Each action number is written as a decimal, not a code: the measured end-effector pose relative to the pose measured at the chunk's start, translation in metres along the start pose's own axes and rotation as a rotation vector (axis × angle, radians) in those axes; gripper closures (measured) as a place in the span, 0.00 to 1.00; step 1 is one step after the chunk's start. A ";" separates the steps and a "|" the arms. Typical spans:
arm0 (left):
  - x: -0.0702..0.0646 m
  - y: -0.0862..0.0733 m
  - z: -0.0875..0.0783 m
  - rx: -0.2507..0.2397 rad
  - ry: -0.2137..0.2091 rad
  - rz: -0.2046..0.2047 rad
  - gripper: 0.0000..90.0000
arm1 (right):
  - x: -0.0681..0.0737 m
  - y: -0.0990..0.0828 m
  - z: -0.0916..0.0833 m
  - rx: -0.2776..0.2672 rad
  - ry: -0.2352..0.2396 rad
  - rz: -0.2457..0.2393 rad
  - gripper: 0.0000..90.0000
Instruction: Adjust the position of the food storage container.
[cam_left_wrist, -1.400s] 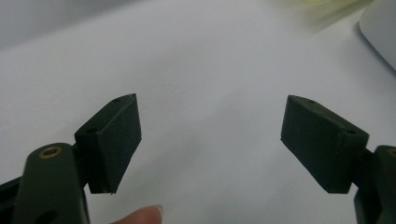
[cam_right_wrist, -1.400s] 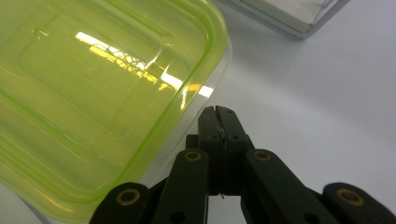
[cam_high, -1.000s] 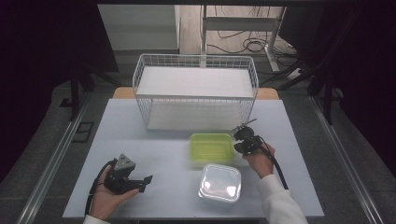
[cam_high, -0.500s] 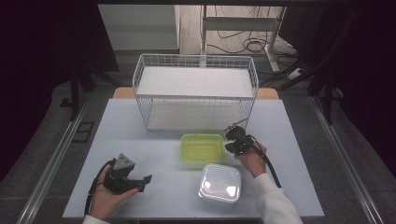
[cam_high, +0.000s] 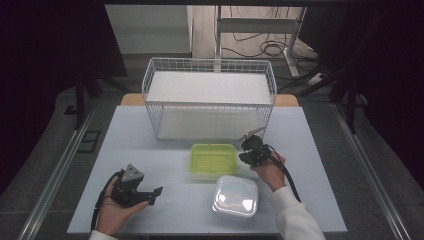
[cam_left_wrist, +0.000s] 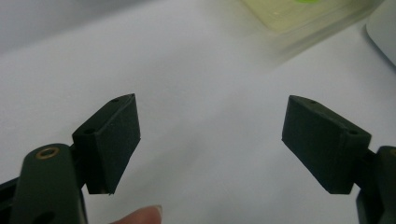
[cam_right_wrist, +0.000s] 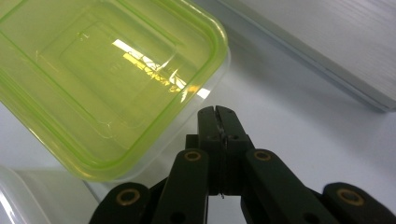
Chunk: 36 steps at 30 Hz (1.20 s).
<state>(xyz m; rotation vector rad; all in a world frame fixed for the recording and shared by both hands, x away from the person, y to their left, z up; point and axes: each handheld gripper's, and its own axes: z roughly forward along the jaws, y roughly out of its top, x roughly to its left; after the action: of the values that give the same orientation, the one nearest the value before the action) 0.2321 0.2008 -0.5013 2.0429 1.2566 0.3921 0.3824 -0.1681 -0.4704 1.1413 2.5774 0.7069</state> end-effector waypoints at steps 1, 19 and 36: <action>0.000 0.000 0.000 0.000 0.000 0.000 0.21 | 0.000 0.000 0.000 0.000 0.000 0.000 0.99; -0.002 0.009 -0.001 -0.057 -0.056 -0.055 0.21 | -0.021 -0.042 -0.034 -0.141 0.031 0.103 0.73; -0.017 0.045 0.017 -0.079 -0.109 -0.059 0.24 | -0.038 -0.063 -0.052 -0.270 0.150 0.223 0.34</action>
<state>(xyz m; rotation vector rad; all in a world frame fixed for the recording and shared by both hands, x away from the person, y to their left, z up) 0.2632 0.1661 -0.4802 1.9297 1.2132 0.2948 0.3474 -0.2509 -0.4577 1.3405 2.3934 1.1918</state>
